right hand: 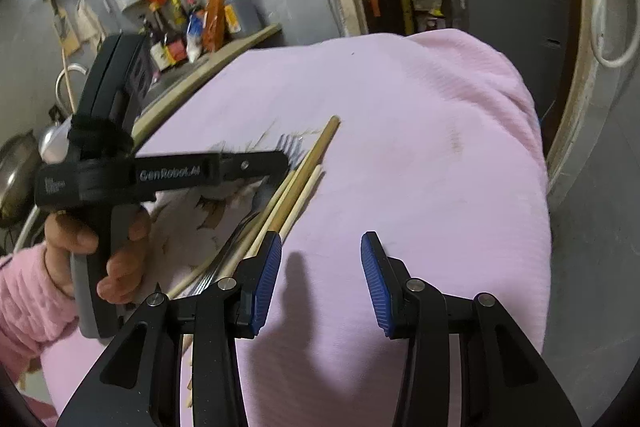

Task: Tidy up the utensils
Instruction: 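Move both grippers back over the remaining utensils on the cloth, then grasp a wooden chopstick with the left gripper while the right gripper grasps another chopstick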

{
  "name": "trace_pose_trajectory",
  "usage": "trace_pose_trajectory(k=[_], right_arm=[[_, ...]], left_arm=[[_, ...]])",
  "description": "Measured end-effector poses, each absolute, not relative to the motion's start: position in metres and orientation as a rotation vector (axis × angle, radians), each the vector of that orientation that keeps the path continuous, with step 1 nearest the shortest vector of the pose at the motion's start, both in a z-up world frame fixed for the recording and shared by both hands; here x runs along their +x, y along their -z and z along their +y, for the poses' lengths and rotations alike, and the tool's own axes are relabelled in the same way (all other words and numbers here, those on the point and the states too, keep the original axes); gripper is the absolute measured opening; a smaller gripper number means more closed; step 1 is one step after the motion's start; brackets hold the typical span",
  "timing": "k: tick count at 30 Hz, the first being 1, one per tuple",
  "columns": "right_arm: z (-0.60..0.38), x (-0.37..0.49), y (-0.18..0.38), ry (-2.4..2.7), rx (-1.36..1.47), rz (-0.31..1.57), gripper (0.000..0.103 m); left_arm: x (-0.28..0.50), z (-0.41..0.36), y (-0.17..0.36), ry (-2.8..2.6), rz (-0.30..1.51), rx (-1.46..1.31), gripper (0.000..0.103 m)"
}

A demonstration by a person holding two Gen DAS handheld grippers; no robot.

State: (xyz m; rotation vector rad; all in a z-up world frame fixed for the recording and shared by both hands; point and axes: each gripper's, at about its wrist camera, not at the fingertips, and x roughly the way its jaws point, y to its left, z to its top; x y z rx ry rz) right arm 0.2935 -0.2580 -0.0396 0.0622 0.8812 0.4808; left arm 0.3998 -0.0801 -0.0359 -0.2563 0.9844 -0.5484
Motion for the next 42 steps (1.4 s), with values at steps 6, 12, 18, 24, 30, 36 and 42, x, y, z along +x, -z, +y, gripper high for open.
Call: trace_pose_trajectory(k=[6, 12, 18, 24, 30, 36, 42], right_arm=[[-0.245, 0.295, 0.044, -0.477, 0.015, 0.904, 0.039], [-0.237, 0.294, 0.045, -0.430, -0.030, 0.907, 0.038], [-0.230, 0.298, 0.044, -0.396, -0.043, 0.916, 0.039], [-0.216, 0.305, 0.047, -0.380, -0.085, 0.934, 0.039], [-0.207, 0.318, 0.050, -0.344, -0.124, 0.950, 0.018], [-0.216, 0.313, 0.045, -0.332, -0.030, 0.974, 0.003], [-0.233, 0.274, 0.027, -0.287, -0.011, 0.816, 0.003]], left_arm=[[0.395, -0.075, 0.033, 0.549, 0.976, -0.270, 0.005], [0.376, -0.075, 0.026, 0.488, 0.944, -0.233, 0.003], [0.352, -0.070, 0.021, 0.478, 0.936, -0.209, 0.000], [0.329, -0.061, 0.020, 0.498, 0.945, -0.215, 0.000], [0.322, -0.057, 0.017, 0.518, 0.910, -0.239, 0.000], [0.309, -0.058, 0.004, 0.546, 0.836, -0.213, 0.000], [0.283, -0.069, -0.019, 0.567, 0.693, -0.150, 0.000]])
